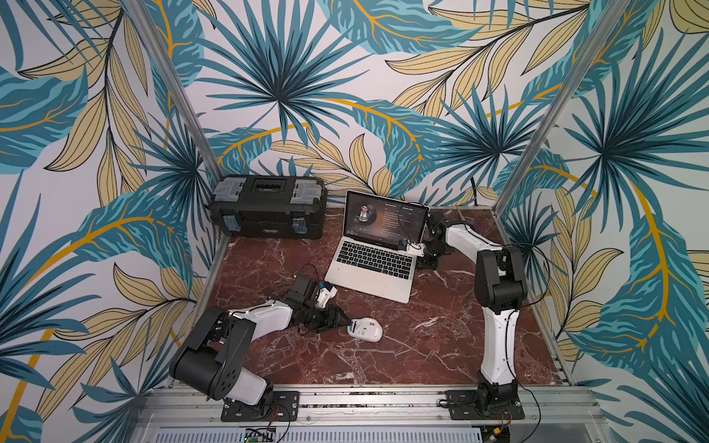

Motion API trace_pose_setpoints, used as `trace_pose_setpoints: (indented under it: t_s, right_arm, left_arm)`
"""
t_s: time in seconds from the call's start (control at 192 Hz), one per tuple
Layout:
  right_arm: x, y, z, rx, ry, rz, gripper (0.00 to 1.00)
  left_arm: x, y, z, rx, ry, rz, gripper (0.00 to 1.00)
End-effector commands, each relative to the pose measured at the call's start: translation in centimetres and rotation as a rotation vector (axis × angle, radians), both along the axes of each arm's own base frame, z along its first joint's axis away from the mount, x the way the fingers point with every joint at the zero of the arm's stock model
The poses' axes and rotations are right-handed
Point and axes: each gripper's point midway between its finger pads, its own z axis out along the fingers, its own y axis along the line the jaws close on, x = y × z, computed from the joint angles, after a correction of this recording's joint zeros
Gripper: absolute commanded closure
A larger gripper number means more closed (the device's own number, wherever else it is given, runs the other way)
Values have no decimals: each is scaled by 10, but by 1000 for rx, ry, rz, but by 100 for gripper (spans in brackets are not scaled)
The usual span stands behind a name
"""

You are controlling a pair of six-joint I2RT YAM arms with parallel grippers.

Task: Remove the wireless mouse receiver from the laptop
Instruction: Take out the USB plug from the USB port.

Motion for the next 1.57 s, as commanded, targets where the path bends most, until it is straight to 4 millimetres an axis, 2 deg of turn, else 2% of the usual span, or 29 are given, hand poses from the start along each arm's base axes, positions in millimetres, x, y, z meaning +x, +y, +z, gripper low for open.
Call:
trace_pose_setpoints:
  t_s: [0.0,0.167,0.35,0.6,0.751,0.877,1.205,1.336,1.383,1.56]
  right_arm:
    - [-6,1,-40,-40,46,25,83]
    - [-8,3,-34,-17,36,20,100]
    - [-6,0,-26,7,12,9,100]
    - [-10,-11,-20,20,5,10,100]
    - [-12,-23,-16,0,-12,-8,100]
    - [-12,-32,-4,-21,-37,-24,100]
    - [-21,-44,11,-71,-61,-19,100]
    - [-25,-39,30,-34,-84,-50,100]
    - [-28,-31,43,13,-97,-58,100]
    - [-58,9,87,111,-108,-45,100]
  left_arm:
    - [15,1,14,-3,-64,8,38]
    - [19,3,22,-19,-88,18,38]
    - [24,12,37,-32,-133,39,37]
    - [41,36,48,-9,-225,139,33]
    - [48,44,46,6,-243,172,33]
    - [52,48,41,16,-238,180,33]
    - [58,45,30,1,-210,166,33]
    - [66,35,51,-80,-248,148,37]
    - [71,30,64,-124,-277,145,39]
    - [85,9,116,-254,-389,95,42]
